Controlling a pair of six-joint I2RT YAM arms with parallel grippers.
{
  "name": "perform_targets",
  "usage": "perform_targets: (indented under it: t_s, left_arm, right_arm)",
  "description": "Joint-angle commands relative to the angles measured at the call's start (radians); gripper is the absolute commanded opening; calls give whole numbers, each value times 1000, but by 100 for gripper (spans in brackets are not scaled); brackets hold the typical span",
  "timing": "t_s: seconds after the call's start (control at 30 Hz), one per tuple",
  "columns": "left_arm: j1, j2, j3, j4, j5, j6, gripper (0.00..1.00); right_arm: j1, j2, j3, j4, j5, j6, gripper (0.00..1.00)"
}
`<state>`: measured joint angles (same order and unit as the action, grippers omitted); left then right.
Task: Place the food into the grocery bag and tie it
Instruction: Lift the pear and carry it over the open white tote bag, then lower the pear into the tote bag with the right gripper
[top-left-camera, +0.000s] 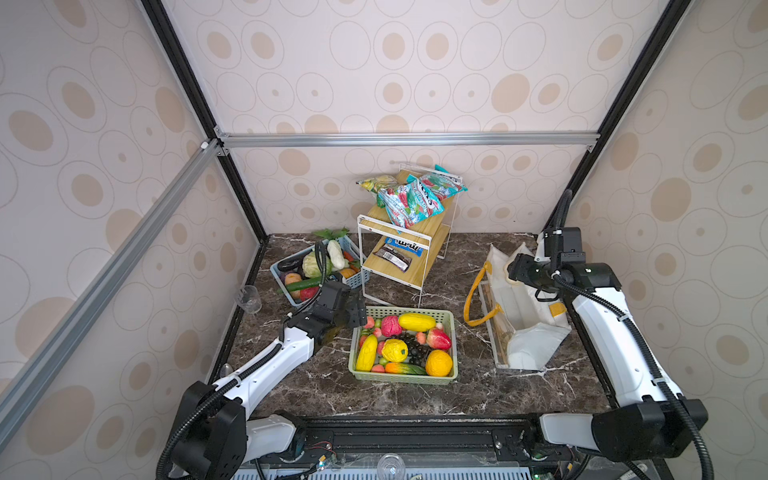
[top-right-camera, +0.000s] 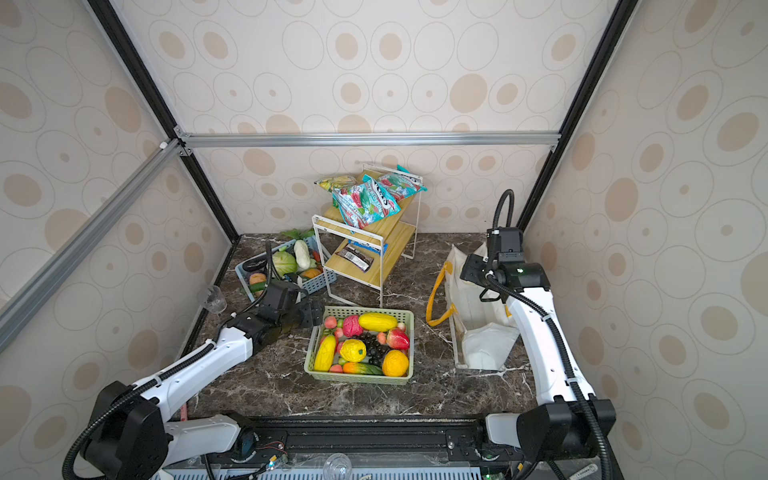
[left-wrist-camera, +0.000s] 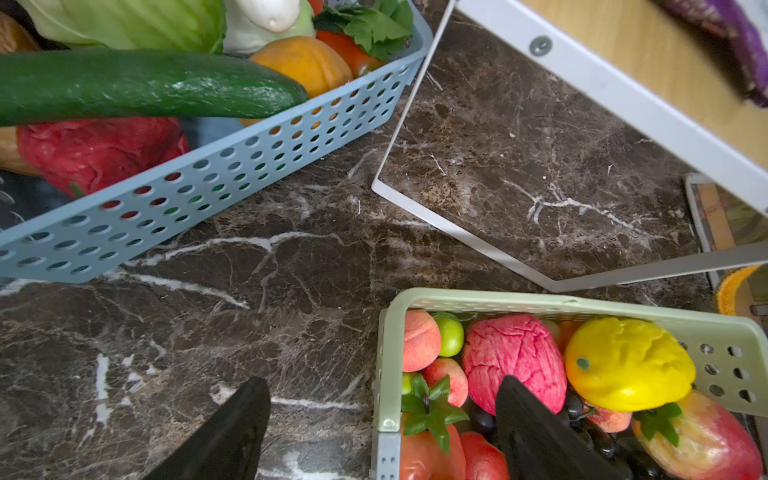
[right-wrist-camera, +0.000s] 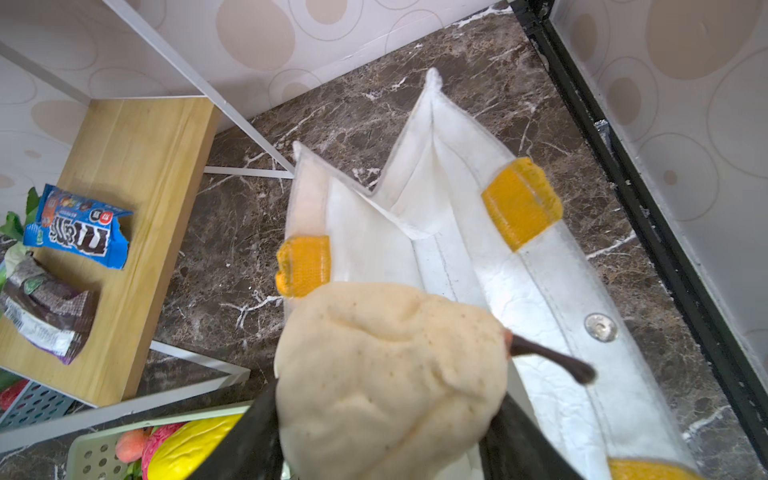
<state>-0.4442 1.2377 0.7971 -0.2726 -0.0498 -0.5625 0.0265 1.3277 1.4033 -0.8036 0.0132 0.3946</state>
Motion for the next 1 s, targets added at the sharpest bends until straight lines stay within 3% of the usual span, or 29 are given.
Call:
perform_targets:
  t_s: [0.0,0.97]
  left_arm:
    - [-5,-14,12,-22,-16,-10,85]
    - [-4,-20,17,-30,-29,-8,85]
  right_arm:
    - [-21,33,3,16,-39,-11,66]
    - [-27,309,-4,53,-4,-56,66]
